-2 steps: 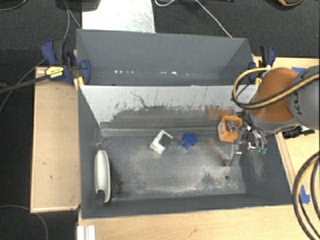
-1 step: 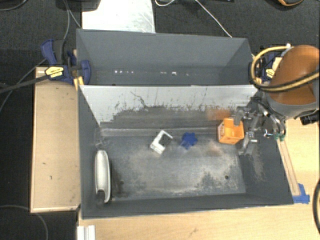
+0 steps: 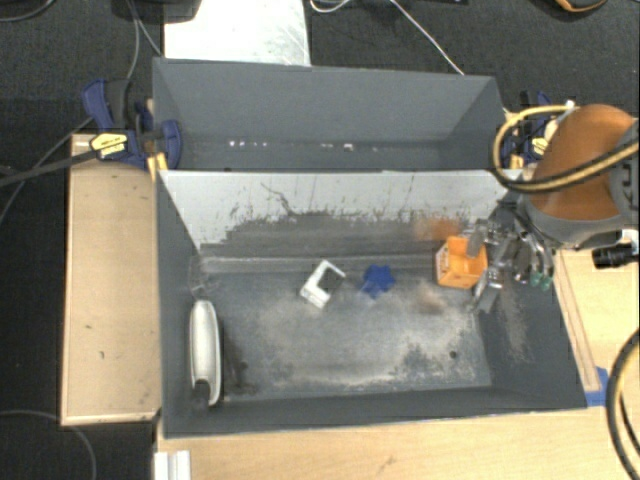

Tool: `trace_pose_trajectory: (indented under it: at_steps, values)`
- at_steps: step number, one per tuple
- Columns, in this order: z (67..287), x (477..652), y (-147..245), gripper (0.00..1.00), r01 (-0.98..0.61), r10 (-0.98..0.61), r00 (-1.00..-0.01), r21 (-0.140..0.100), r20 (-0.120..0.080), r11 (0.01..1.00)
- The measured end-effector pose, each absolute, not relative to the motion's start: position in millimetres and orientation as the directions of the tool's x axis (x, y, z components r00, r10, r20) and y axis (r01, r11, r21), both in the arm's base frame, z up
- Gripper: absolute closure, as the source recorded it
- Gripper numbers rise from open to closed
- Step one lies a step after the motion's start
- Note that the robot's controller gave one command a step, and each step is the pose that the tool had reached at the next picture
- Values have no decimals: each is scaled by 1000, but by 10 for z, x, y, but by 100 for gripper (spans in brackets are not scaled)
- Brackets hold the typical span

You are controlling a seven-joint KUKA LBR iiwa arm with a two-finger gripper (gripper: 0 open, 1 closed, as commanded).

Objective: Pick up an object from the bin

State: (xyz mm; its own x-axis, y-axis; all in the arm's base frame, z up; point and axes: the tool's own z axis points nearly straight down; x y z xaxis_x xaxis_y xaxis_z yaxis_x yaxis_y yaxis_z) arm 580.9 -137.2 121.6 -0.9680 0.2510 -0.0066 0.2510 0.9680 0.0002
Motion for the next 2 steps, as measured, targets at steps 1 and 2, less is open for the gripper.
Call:
trace_pose_trajectory:
  at_steps: [1, 2]
  values:
    - [737, 5878, -1290, 100, 82, 82, -997, 1, -3, 997]
    - [737, 5878, -1289, 100, 82, 82, -997, 1, -3, 997]
